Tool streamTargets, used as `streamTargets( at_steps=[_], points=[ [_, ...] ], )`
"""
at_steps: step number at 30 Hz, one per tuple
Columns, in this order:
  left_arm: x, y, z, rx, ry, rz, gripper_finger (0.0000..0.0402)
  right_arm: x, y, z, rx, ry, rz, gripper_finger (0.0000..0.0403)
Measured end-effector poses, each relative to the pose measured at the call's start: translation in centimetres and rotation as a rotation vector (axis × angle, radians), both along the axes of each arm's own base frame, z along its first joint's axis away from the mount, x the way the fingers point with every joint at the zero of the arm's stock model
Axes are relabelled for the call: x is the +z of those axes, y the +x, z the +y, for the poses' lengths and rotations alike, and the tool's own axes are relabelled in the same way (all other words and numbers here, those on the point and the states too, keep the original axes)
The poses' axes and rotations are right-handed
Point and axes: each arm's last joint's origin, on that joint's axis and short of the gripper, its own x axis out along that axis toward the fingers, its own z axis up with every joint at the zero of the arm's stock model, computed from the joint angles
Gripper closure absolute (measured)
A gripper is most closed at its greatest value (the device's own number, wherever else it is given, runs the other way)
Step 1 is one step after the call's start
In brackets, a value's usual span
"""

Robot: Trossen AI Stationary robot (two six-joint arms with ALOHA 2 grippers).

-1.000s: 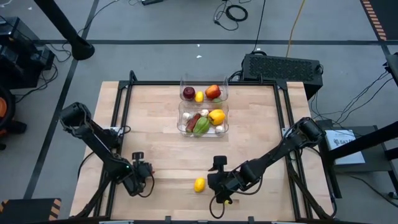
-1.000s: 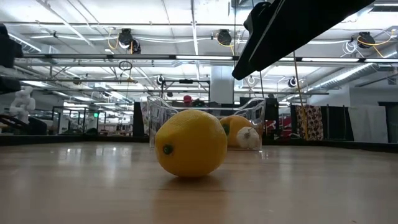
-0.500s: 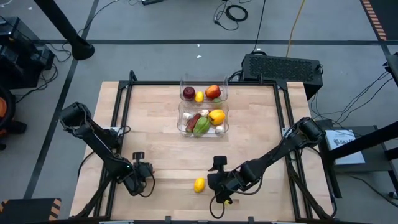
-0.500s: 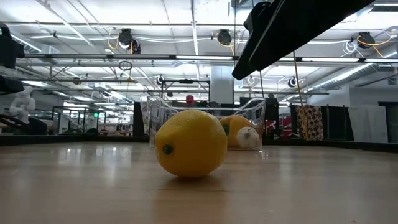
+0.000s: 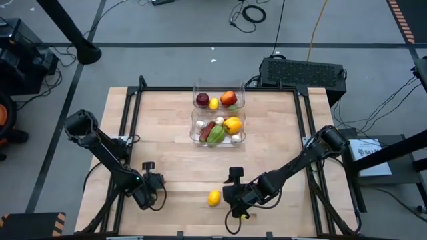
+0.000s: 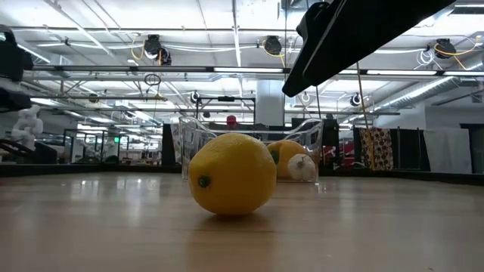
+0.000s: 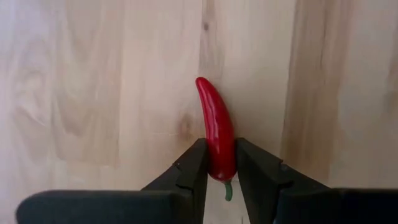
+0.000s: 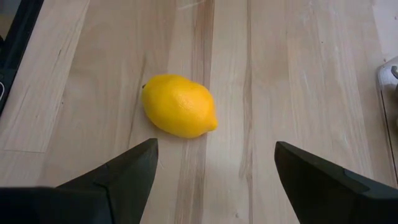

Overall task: Sort produce into baskets
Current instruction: Put the red chili pepper into the bottom transparent bin

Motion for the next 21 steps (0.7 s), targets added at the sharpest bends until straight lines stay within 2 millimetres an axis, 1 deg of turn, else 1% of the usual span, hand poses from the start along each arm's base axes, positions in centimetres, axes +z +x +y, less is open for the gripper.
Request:
streamTargets(
  at_steps=[3,6,12,14,17,19,21],
  points=[
    [0.7,0.4,-0.3,0.001,0.010,-0.027,0.0318,0.0,0.0,0.0,0.000,0.000,0.000,0.0090],
    [1.7,0.8,-0.6,-0.022,0.056,-0.054,0.0318,0.0,0.0,0.0,0.000,0.000,0.000,0.0090],
    [4.8,3.4,-0.9,-0.129,0.175,-0.209,0.0318,0.3,-0.1,0.0,0.007,0.021,0.006,0.0090],
    [6.1,4.6,-0.9,-0.166,0.239,-0.278,0.0318,1.0,-0.5,-0.1,0.025,0.069,0.025,0.0090],
    [7.9,6.3,-0.4,-0.216,0.388,-0.368,0.0318,2.6,-1.7,-0.7,0.007,0.102,0.062,0.0090],
    [9.0,7.5,0.0,-0.243,0.491,-0.432,0.0318,3.6,-2.8,-1.1,-0.022,0.080,0.083,0.0090],
    [9.8,8.8,0.5,-0.282,0.579,-0.479,0.0318,4.5,-3.8,-1.5,-0.057,0.021,0.078,0.0090]
  ],
)
